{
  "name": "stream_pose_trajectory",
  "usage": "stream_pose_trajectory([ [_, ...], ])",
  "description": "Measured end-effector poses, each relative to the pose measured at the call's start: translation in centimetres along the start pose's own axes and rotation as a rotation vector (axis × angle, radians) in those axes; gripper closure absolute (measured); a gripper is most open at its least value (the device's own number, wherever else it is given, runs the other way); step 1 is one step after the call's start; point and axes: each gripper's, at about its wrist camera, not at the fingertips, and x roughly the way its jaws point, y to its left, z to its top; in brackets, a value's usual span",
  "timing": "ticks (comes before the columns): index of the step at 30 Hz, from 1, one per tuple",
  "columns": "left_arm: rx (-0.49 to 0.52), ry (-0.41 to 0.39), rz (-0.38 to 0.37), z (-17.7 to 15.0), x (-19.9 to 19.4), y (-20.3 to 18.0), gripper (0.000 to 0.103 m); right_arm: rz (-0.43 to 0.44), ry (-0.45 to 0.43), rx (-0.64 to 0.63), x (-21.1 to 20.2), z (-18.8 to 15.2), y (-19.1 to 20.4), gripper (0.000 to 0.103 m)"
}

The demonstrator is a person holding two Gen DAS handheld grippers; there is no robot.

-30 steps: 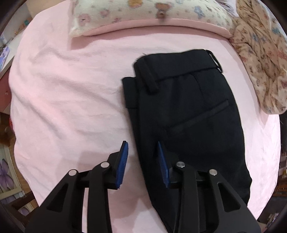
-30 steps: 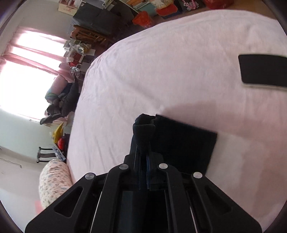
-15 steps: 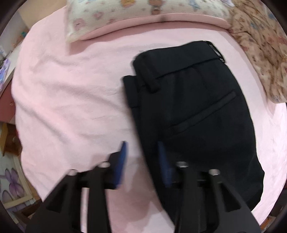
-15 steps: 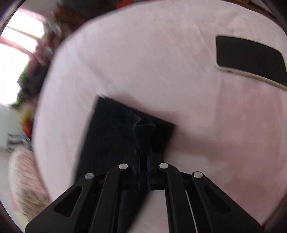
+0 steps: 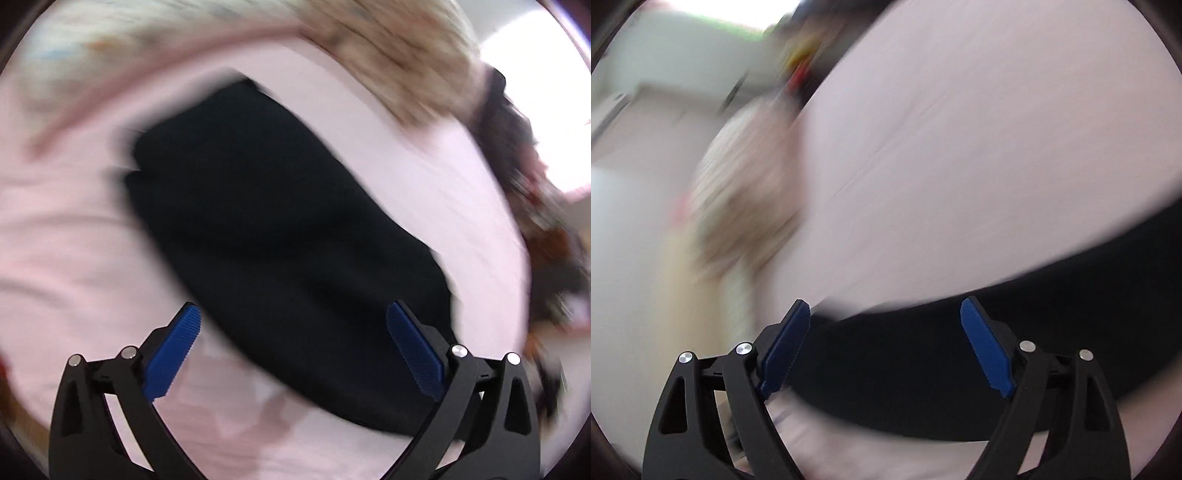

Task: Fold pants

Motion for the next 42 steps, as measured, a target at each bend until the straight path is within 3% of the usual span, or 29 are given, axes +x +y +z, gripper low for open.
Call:
stream_pose_trajectory([
  [3, 0.047, 0.129, -0.080, -0.1, 4.1, -2.2, 0.002, 0.065, 0.231, 0.048, 11.0, 2.7, 3.4, 0.017],
  [6, 0.090, 0.233, -0.037, -0.5, 8.1, -3.3, 0.002, 0.002, 0.346, -0.017, 18.8, 4.1, 6.6, 0.018],
  [8, 0.123, 0.261, -0.004, -1.0, 9.6, -3.6, 0.002, -0.054, 0.428, -0.043, 23.2, 3.2, 7.6, 0.032],
  [10, 0.152, 0.242, -0.007, -1.2, 9.8, -3.8, 0.002, -0.102, 0.474, -0.072, 25.5, 3.5, 8.0, 0.044],
  [15, 0.236, 0.255, -0.006, -1.3, 10.3, -4.2, 0.002, -0.300, 0.589, -0.218, 29.8, 2.3, 8.8, 0.051],
  [18, 0.295, 0.257, -0.004, -2.5, 10.2, -4.4, 0.002, -0.209, 0.620, -0.194, 31.2, 1.9, 9.3, 0.055],
  [19, 0.310, 0.259, -0.001, -2.7, 10.3, -4.5, 0.002, -0.225, 0.625, -0.214, 31.9, 1.5, 9.6, 0.055],
  [20, 0.319, 0.259, 0.002, -2.8, 10.4, -4.6, 0.002, -0.265, 0.624, -0.229, 32.7, 1.5, 9.7, 0.060],
  [21, 0.327, 0.261, 0.006, -2.9, 10.5, -4.7, 0.002, -0.300, 0.614, -0.236, 33.2, 1.4, 9.7, 0.073],
  [22, 0.328, 0.262, 0.007, -3.3, 10.3, -4.6, 0.002, -0.312, 0.593, -0.216, 33.6, 1.5, 9.5, 0.096],
  [24, 0.322, 0.251, 0.003, -3.2, 10.3, -4.7, 0.002, -0.267, 0.507, -0.163, 33.0, 2.1, 9.0, 0.097],
  [28, 0.284, 0.229, 0.004, -3.1, 10.2, -4.0, 0.002, -0.225, 0.423, -0.122, 32.6, 2.3, 7.9, 0.097],
  [33, 0.309, 0.216, 0.046, -3.8, 10.7, -4.5, 0.002, -0.198, 0.385, -0.040, 33.2, 2.2, 6.7, 0.097],
  [37, 0.374, 0.216, 0.105, -4.2, 10.6, -5.1, 0.002, -0.186, 0.360, -0.052, 30.5, 2.8, 6.9, 0.095],
  [42, 0.378, 0.218, 0.133, -4.9, 10.2, -5.5, 0.002, -0.224, 0.186, -0.107, 22.8, 4.6, 6.8, 0.090],
])
